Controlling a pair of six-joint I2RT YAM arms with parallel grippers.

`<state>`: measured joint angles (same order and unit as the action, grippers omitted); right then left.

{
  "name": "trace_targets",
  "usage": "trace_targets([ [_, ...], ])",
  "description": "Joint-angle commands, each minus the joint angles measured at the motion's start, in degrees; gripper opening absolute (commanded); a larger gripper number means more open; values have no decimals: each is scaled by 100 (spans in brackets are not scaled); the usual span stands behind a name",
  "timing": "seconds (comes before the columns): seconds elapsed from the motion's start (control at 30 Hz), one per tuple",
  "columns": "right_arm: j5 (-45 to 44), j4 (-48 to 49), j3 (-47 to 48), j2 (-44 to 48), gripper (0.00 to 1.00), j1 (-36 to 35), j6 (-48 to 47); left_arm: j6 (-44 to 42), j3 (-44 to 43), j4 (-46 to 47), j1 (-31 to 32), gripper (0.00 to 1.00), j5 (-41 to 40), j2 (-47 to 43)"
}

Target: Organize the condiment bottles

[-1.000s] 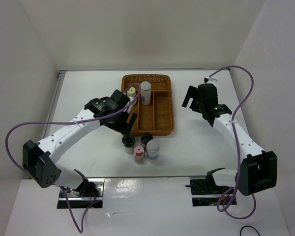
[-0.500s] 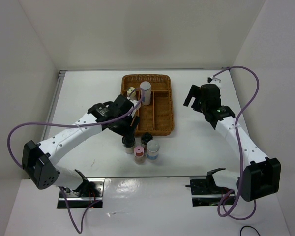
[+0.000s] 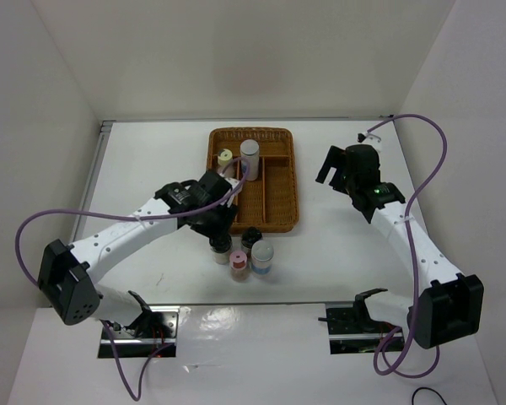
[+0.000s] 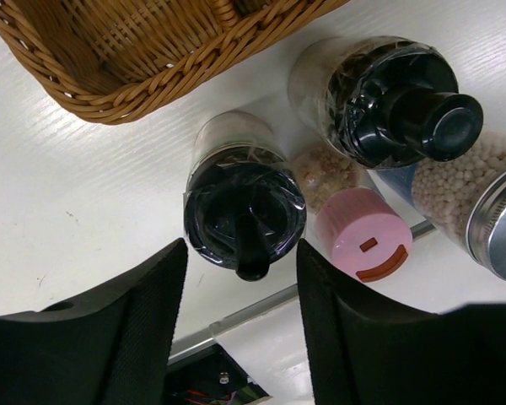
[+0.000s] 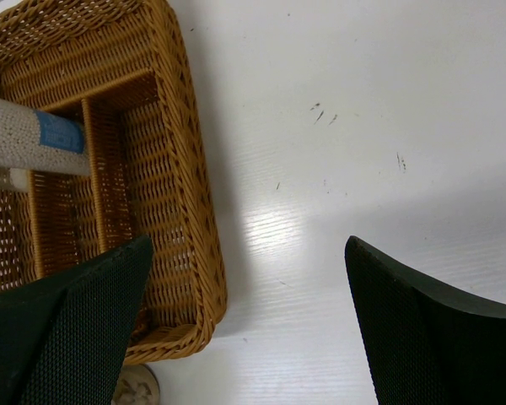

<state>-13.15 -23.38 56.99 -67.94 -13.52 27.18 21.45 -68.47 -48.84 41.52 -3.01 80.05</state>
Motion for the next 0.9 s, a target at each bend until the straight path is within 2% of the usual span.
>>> trace_targets([
  [0.0, -118, -9, 84, 176, 98, -10, -28, 114, 18, 147, 93, 60, 2, 28],
  [0.1, -118, -9, 84, 176, 98, -10, -28, 166, 18, 147, 93, 60, 2, 81],
  [0.43, -65, -9, 84, 176, 98, -10, -90, 166, 70, 199, 146, 45, -60, 186],
  [0.53, -65, -9, 84, 176, 98, -10, -90, 166, 70, 199, 146, 45, -60, 239],
  [0.87, -65, -9, 32, 176, 98, -10, -90, 218, -43, 42, 146, 24, -173, 239],
])
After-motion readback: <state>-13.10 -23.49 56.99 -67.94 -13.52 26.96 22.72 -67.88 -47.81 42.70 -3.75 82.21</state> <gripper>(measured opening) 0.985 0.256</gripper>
